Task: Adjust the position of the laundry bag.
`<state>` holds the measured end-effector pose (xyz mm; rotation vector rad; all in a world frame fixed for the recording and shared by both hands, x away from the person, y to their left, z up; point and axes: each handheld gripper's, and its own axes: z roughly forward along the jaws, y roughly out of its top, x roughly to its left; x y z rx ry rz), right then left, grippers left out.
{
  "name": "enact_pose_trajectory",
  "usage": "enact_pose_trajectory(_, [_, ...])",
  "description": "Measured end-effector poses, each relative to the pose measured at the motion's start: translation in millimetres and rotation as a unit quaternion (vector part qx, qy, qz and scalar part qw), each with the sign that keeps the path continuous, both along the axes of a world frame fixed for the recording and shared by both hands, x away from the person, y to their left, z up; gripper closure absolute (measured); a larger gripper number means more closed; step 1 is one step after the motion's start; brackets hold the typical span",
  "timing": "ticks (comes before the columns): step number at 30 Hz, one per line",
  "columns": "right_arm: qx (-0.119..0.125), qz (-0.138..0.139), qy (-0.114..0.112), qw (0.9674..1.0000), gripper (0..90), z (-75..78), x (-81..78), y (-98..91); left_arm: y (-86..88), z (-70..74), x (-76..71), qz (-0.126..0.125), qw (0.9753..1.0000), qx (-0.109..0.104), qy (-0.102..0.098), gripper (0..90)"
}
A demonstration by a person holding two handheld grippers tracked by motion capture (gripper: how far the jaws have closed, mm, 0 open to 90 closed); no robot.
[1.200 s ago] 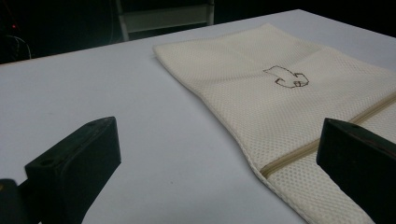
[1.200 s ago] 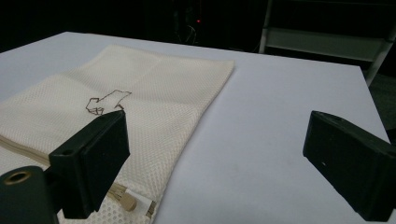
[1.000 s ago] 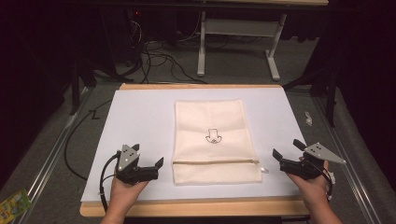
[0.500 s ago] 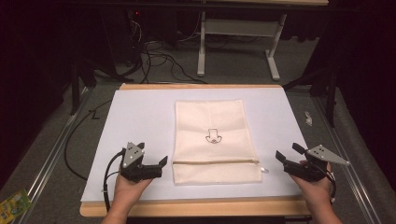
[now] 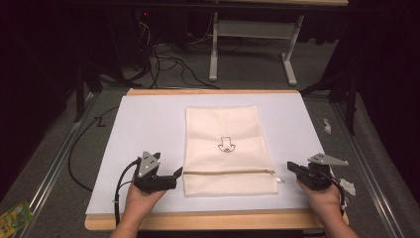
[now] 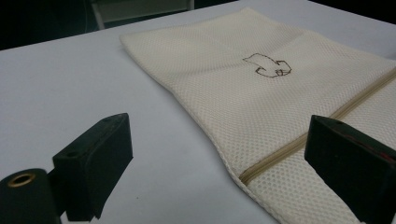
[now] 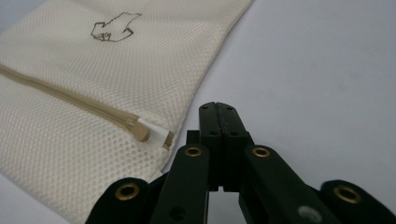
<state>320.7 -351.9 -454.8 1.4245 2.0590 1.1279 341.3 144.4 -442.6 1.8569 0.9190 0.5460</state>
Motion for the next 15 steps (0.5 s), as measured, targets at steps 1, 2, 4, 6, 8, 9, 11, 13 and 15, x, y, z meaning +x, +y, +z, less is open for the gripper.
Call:
enact_pose_trajectory(1, [0.001,0.003,0.002,1.0000,90.0,-0.8,0.4,3.2,-1.5,0.1,-0.9,-0.007,1.0000,0.000,0.001,9.6])
enact_pose_trajectory(2, [0.000,0.007,0.004,1.0000,90.0,-1.6,0.8,6.1,-1.9,0.4,-1.5,-0.012,0.9999,0.000,0.000,12.0])
enact_pose_trajectory(4, [-0.008,0.014,0.009,0.9998,90.0,-3.8,2.2,12.2,-2.6,0.6,-2.0,-0.015,0.9999,0.000,-0.001,14.9])
enact_pose_trajectory(6, [-0.014,0.019,0.012,0.9996,90.0,-6.2,3.9,17.1,-4.7,0.3,-1.9,-0.015,0.9999,0.005,-0.005,15.0])
enact_pose_trajectory(8, [-0.018,0.021,0.013,0.9995,90.0,-7.4,5.2,20.6,-5.3,0.0,-1.2,-0.011,0.9999,0.005,-0.005,14.1])
enact_pose_trajectory(9, [-0.019,0.022,0.015,0.9995,90.0,-7.8,5.5,21.9,-5.7,-0.2,-1.1,-0.010,0.9999,0.005,-0.005,13.2])
enact_pose_trajectory(11, [-0.026,0.023,0.021,0.9991,90.0,-9.6,6.8,24.2,-6.3,-0.8,-1.8,-0.012,0.9999,0.007,-0.005,12.2])
enact_pose_trajectory(13, [-0.029,0.027,0.033,0.9986,90.0,-13.7,9.7,25.7,-6.5,-1.2,-2.2,-0.013,0.9999,0.009,-0.006,12.0])
enact_pose_trajectory(15, [-0.027,0.036,0.038,0.9983,90.0,-16.3,11.6,28.9,-6.5,-1.2,-1.9,-0.013,0.9999,0.008,-0.005,11.7])
